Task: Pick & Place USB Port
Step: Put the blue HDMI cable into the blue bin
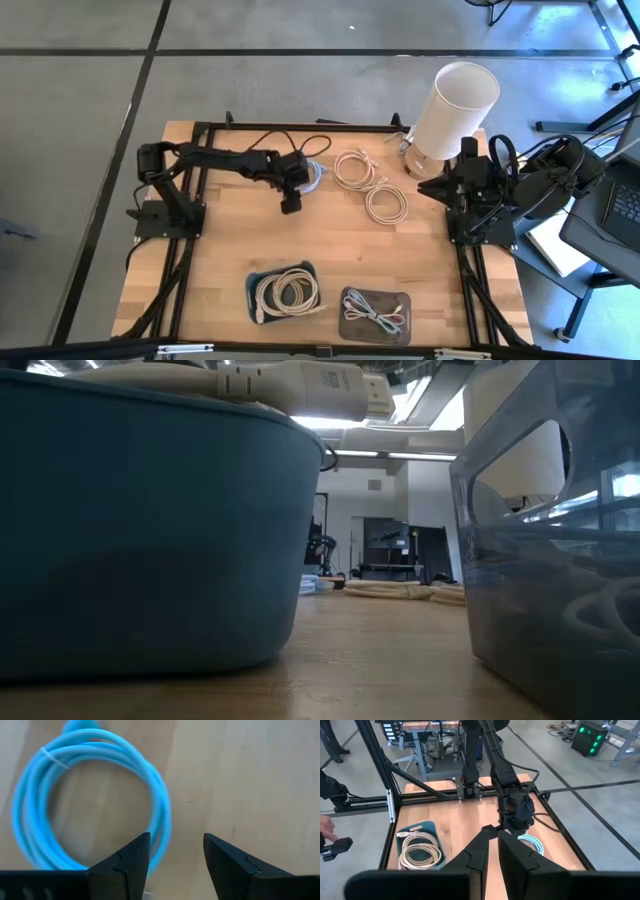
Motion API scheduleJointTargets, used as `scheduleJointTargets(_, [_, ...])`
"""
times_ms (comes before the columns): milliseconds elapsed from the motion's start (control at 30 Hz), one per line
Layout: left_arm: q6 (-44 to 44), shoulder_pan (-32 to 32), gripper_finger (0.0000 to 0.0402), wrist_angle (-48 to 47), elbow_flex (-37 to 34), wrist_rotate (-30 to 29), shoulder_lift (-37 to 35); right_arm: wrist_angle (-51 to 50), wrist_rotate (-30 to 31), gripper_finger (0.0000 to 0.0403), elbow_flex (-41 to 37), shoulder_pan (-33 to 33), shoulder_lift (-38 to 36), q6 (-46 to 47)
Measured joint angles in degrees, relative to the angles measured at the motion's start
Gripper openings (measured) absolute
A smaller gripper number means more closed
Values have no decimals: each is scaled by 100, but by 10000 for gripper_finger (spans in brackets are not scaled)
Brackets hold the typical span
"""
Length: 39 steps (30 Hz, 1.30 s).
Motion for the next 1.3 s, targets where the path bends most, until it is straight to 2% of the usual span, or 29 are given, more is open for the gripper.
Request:
scheduleJointTargets(400, [126,538,181,31,2,380,186,-2,0,45,0,0,0,-20])
scheduleJointTargets(733, [287,385,177,240,20,330,768,-2,0,45,0,0,0,-13])
scheduleJointTargets(833, [577,271,151,314,20,237,773,-2,0,45,0,0,0,-3])
scheduleJointTargets(1000, [498,233,33,297,0,392,638,-4,0,45,0,0,0,-18])
scheduleJointTargets(1167, [417,166,31,73,146,447,415,-4,0,45,0,0,0,-19])
scheduleJointTargets(1300, [615,-8,31,-922,826,446,174,-6,-1,45,0,0,0,-14])
